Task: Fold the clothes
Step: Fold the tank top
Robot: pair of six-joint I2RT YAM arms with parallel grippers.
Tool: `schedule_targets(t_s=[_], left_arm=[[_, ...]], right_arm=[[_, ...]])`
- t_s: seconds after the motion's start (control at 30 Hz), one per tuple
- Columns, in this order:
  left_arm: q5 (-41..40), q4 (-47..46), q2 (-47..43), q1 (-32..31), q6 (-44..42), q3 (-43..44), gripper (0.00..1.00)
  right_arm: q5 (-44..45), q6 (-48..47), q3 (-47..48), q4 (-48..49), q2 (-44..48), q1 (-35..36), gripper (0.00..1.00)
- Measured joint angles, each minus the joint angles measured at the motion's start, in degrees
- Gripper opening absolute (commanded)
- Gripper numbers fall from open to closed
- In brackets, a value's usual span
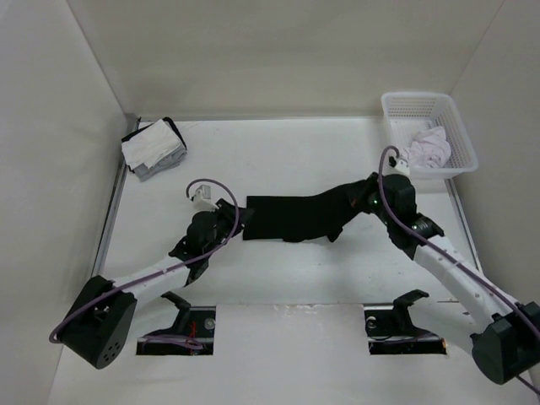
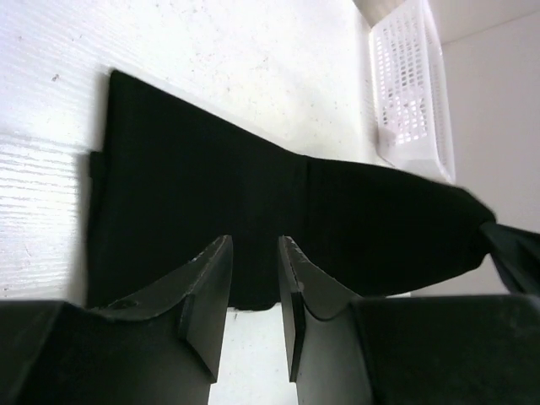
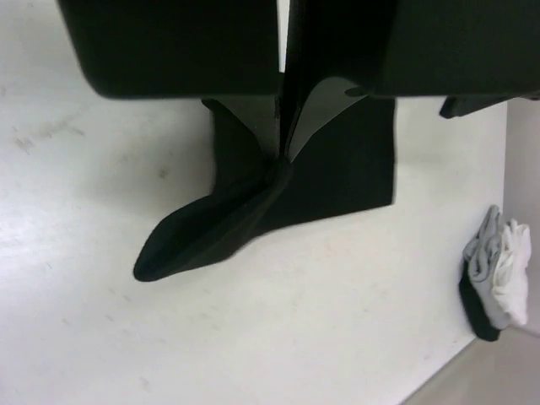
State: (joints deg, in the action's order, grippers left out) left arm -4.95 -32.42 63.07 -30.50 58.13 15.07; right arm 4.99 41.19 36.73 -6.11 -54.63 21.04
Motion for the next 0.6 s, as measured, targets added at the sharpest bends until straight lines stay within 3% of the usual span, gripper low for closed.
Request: schedule_targets(t_s=[0.17, 0.33, 0.6], left_arm=[[0.0, 0.2, -4.1, 1.3, 0.7, -0.3, 0.28], [0.4, 1.4, -10.2, 4.5, 1.2, -1.2, 0.28], [2.3, 8.0, -21.6, 12.4, 2.2, -3.6, 0.29]], right_arm=[[4.6, -4.7, 13.7, -4.3, -9.5, 9.9, 0.04], [7.2, -7.8, 27.2, -8.0, -25.0, 19.5, 0.06], [8.1, -8.2, 43.4, -12.4, -47.8, 29.2, 0.24]])
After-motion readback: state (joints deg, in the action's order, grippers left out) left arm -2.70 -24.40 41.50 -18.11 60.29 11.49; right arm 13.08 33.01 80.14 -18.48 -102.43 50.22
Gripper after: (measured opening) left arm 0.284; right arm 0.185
